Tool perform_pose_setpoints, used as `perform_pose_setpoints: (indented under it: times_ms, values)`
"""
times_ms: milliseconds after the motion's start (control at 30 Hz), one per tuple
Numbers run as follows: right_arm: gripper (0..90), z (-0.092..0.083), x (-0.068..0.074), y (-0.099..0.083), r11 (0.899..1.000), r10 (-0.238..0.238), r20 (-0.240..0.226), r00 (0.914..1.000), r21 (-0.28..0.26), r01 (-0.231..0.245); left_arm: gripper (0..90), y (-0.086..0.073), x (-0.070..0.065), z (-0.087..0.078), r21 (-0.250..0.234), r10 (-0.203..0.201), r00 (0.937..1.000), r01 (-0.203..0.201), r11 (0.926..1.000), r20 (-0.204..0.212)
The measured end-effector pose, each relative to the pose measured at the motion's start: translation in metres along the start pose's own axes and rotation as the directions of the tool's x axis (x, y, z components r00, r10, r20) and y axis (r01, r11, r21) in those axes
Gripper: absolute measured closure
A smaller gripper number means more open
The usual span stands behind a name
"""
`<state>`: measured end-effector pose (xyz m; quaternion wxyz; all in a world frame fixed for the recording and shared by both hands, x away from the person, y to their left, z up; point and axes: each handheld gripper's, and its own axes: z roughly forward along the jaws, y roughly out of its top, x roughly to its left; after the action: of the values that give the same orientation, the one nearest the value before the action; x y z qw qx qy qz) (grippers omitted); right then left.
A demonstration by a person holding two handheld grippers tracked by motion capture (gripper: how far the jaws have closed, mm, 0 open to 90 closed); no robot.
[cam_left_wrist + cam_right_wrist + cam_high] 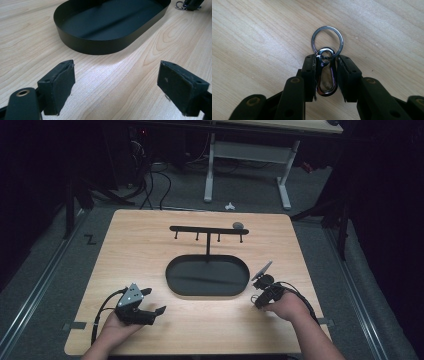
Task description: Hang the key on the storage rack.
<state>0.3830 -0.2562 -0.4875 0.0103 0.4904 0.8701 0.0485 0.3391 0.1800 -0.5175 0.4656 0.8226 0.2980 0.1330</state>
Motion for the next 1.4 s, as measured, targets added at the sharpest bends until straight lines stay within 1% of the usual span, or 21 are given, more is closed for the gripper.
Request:
perform_pose_setpoints:
  times_ms: [33,67,100,167,200,267,300,333,400,467,500,800,1000,1100,1167,1200,1233,1267,1300,1367,1400]
  values:
    - [67.6,0.000,0.000,0.000,1.000,0.000,0.000,1.0000,0.000,0.000,15.2,0.000,0.000,0.000,0.000,0.000,1.0000,0.000,1.0000,0.000]
    - [63.2,0.000,-0.001,0.000,1.000,0.010,-0.011,0.9999,-0.005,-0.010,15.2,0.000,0.000,0.000,0.004,0.004,1.0000,-0.004,1.0000,0.003]
    - [63.2,0.000,-0.001,0.000,1.000,0.010,-0.011,0.9999,-0.005,-0.010,15.2,0.000,0.000,0.000,0.004,0.004,1.0000,-0.004,1.0000,0.003]
    - [58.7,0.000,0.001,0.002,1.000,0.007,-0.010,0.9999,0.002,-0.007,15.2,0.000,-0.001,0.000,0.005,0.006,1.0000,-0.006,1.0000,0.003]
    - [58.7,0.000,0.001,0.002,1.000,0.007,-0.010,0.9999,0.002,-0.007,15.2,0.000,-0.001,0.000,0.006,0.006,1.0000,-0.006,1.0000,0.003]
    - [59.6,0.001,0.003,0.004,1.000,-0.011,0.005,0.9999,0.011,0.011,15.2,0.000,-0.001,0.000,0.005,0.005,1.0000,-0.005,1.0000,0.003]
    - [60.8,0.001,0.005,0.005,0.999,-0.023,0.025,0.9994,0.023,0.023,15.2,0.000,-0.001,0.000,0.005,0.005,1.0000,-0.005,1.0000,0.004]
    - [61.7,0.001,0.007,0.005,0.999,-0.029,0.040,0.9988,0.026,0.027,15.2,0.000,-0.001,0.000,0.005,0.005,1.0000,-0.005,1.0000,0.004]
    - [62.7,0.001,0.008,0.006,0.999,-0.025,0.045,0.9987,0.036,0.024,15.2,0.001,-0.002,0.001,0.007,0.007,1.0000,-0.007,1.0000,0.005]
    - [65.0,0.001,0.008,0.006,0.999,-0.018,0.044,0.9989,0.031,0.017,15.2,0.000,-0.002,0.001,0.008,0.009,0.9999,-0.009,0.9999,0.006]
    - [69.5,0.001,0.010,0.005,0.999,-0.020,0.043,0.9989,0.028,0.019,15.2,0.000,-0.002,0.001,0.008,0.009,0.9999,-0.009,0.9999,0.008]
    - [71.6,0.001,0.012,0.007,0.999,-0.017,0.046,0.9988,0.040,0.015,15.3,0.000,-0.002,0.001,0.013,0.009,0.9999,-0.009,0.9999,0.007]
    - [71.7,0.001,0.012,0.005,0.999,-0.024,0.047,0.9986,0.029,0.023,15.3,0.000,-0.001,0.002,0.016,0.010,0.9999,-0.010,0.9998,0.007]
    - [71.8,-0.004,0.012,0.003,0.999,-0.028,0.048,0.9984,0.025,0.027,15.3,0.000,-0.001,0.002,0.017,0.010,0.9999,-0.010,0.9998,0.007]
    - [71.8,-0.011,0.013,0.004,0.999,-0.027,0.057,0.9980,0.019,0.026,15.3,0.000,-0.001,0.002,0.018,0.011,0.9999,-0.011,0.9998,0.009]
    - [71.8,-0.018,0.014,0.004,1.000,-0.026,0.068,0.9973,0.011,0.025,15.3,0.000,-0.001,0.002,0.017,0.010,0.9999,-0.010,0.9998,0.010]
    - [71.9,-0.022,0.014,0.005,0.999,-0.037,0.073,0.9966,0.005,0.037,15.3,0.000,-0.001,0.002,0.017,0.010,0.9999,-0.010,0.9998,0.011]
    - [71.9,-0.022,0.014,0.005,0.999,-0.037,0.073,0.9966,0.005,0.037,15.3,0.000,-0.001,0.002,0.017,0.010,0.9999,-0.010,0.9998,0.011]
    - [71.9,-0.029,0.017,0.006,1.000,-0.030,0.080,0.9964,-0.001,0.030,15.3,0.000,-0.001,0.002,0.016,0.009,0.9999,-0.009,0.9998,0.011]
    - [71.9,-0.035,0.020,0.007,1.000,-0.028,0.081,0.9963,-0.010,0.029,15.3,0.000,-0.001,0.002,0.015,0.008,0.9999,-0.008,0.9999,0.012]
    - [71.9,-0.039,0.020,0.007,0.999,-0.040,0.081,0.9959,-0.019,0.041,15.3,0.000,-0.001,0.002,0.015,0.008,0.9999,-0.008,0.9999,0.012]
